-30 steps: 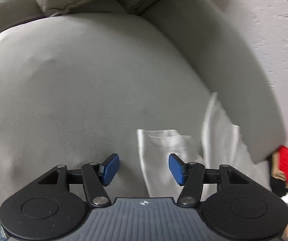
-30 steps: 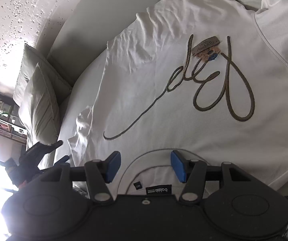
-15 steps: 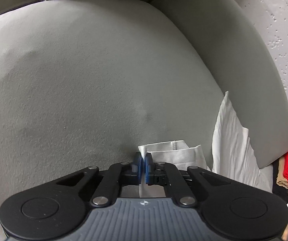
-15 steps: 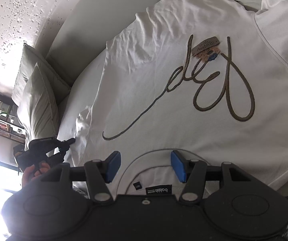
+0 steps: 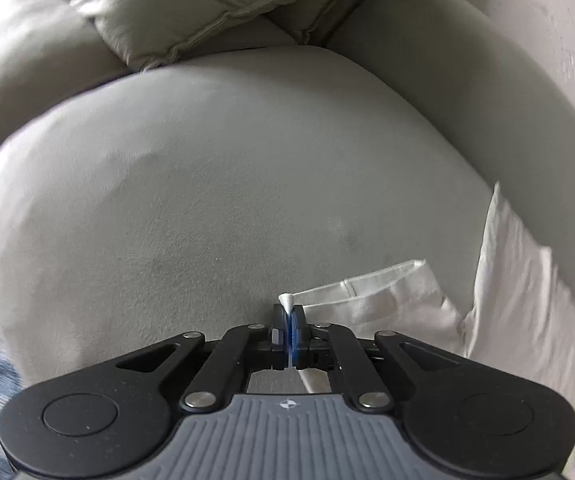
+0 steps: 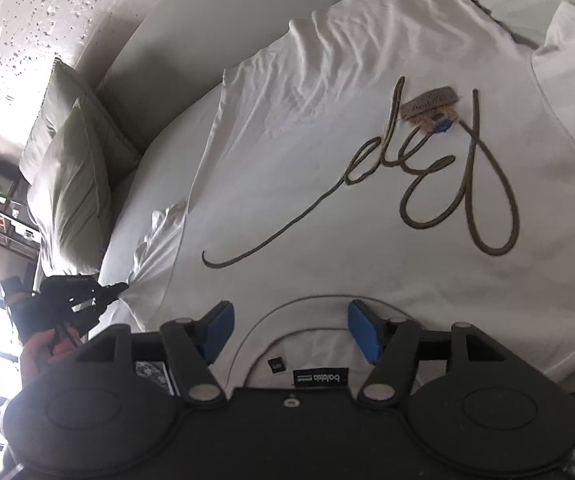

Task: Fold clothes

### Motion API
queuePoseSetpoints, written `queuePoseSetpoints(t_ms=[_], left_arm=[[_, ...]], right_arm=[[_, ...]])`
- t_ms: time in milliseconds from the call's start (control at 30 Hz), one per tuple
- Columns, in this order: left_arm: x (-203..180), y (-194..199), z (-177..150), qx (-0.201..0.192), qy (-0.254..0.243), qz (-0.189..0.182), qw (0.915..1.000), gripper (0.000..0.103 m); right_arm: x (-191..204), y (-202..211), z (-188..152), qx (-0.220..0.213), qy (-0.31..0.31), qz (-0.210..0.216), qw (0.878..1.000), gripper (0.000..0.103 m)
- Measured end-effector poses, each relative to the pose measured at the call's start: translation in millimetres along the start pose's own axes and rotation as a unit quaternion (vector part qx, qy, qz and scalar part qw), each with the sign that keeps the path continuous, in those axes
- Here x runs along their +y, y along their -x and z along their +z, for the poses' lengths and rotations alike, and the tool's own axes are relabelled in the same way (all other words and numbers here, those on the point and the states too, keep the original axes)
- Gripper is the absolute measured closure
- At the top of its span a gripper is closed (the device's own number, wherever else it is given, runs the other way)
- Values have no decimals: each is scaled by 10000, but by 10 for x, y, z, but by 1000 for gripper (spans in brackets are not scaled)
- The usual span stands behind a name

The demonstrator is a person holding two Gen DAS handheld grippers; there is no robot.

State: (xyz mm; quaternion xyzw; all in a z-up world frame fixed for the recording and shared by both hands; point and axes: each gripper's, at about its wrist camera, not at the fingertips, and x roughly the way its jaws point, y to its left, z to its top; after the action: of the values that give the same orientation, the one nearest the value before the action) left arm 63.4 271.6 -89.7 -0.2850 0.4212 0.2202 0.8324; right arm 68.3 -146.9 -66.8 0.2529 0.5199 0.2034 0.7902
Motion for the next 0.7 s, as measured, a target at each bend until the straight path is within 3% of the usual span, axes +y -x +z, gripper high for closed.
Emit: queuePoseSetpoints(t_ms=[133, 267, 333, 367, 400, 533, 633, 700], left_arm=[[-137, 303, -179, -271, -765, 26, 9967, 100], [-330, 629, -486, -634, -1647, -264, 9839, 97], [-512, 645, -599, -656, -1895, -490, 9785, 94], [-610, 635, -661, -617, -1999, -614, 9759, 90], [-713, 616, -724, -549, -2097, -716, 9736, 88], [-1082, 385, -979, -218, -2506, -777, 9647, 84], [-1272, 199, -1223, 19, -2977, -599, 9528, 84], [-1245, 159, -1401, 319, -3104, -454, 9490, 84]], right_arm=[[-158, 190, 59, -342, 70, -463, 9983, 39], [-317, 380, 118, -682, 139, -924, 9933, 39], [-396, 475, 148, -852, 174, -1153, 9895, 61], [-436, 522, 162, -936, 191, -1268, 9873, 82], [-475, 570, 177, -1021, 208, -1382, 9849, 88], [-566, 600, 244, -1241, 468, -1970, 9714, 88], [-550, 374, 244, -987, 1035, -2577, 9556, 85], [-560, 350, 143, -811, 1203, -2756, 9502, 84]])
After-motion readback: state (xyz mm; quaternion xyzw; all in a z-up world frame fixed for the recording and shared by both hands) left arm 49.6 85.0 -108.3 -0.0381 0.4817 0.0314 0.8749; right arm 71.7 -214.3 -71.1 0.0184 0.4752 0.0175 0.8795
